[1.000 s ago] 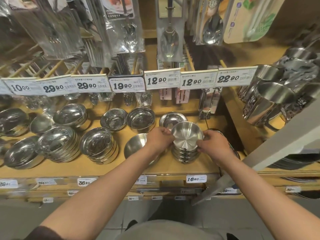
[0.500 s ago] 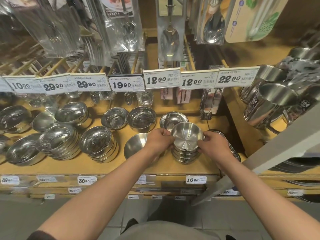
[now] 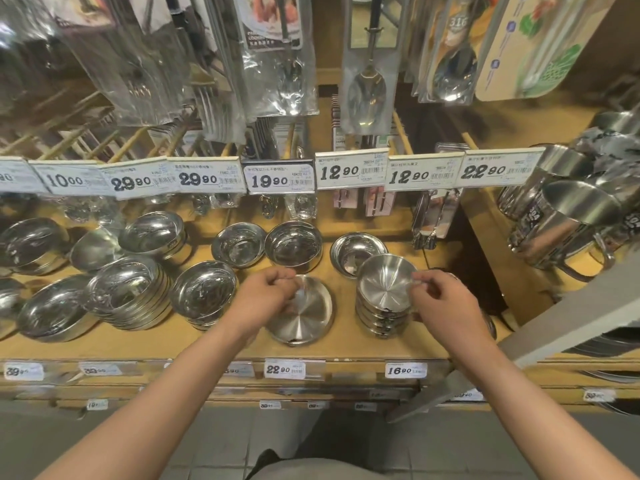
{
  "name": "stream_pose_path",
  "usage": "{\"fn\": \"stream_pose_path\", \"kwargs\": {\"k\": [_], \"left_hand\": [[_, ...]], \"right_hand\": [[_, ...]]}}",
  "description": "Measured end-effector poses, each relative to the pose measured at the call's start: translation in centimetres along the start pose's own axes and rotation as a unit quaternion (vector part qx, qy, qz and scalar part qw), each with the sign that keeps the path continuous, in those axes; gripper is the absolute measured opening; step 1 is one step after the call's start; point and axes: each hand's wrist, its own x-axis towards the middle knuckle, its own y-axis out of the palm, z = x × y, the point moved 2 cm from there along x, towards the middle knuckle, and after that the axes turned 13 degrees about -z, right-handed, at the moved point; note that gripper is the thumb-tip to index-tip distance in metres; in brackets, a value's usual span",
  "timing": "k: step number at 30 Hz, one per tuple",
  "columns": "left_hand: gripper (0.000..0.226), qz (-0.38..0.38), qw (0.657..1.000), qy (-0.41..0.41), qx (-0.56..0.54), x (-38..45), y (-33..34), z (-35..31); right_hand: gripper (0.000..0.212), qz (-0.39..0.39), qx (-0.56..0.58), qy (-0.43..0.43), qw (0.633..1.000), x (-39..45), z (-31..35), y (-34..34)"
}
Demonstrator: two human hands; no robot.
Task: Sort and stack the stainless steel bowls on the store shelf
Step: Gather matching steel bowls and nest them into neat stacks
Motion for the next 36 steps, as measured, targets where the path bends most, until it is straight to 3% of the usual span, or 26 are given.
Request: {"fn": "stream_pose_path", "kwargs": {"k": [5,10,22,30,34,36], "left_hand": [[0.014,-0.043,0.999,0.002,-0.021,1.0,-5.1,-0.2],[0.018,-0.041,0.999,-0.003,-0.022,2.0,-10.2,0.3],[0.016,-0.072,0.997,-0.017,-0.012,9.0,-20.2,2.0],[0.013,-0.010,0.999,-0.025,0.048,15.8,-16.7,0.3],[0.014,-0.012,0.993,-0.034,0.110,19.0,-14.6,1.0],[0.004,-0.031,0.987,-0.035,0.157,20.4,-14.0,1.9]], "right_hand": [[0.021,0.111,0.015,-0.014,0.994,-2.8,2.4,5.2],[0.021,0.132,0.019,0.023,0.991,-3.8,3.4,11.0],[0.022,-0.018,-0.082,0.051,0.995,0.1,4.6,18.4],[0.043,-0.034,-0.095,0.072,0.992,1.5,5.1,18.9],[0.039,-0.016,-0.087,0.069,0.994,1.4,4.6,19.2],[0.037,-0.016,-0.083,0.071,0.994,1.3,4.5,19.5]]}}
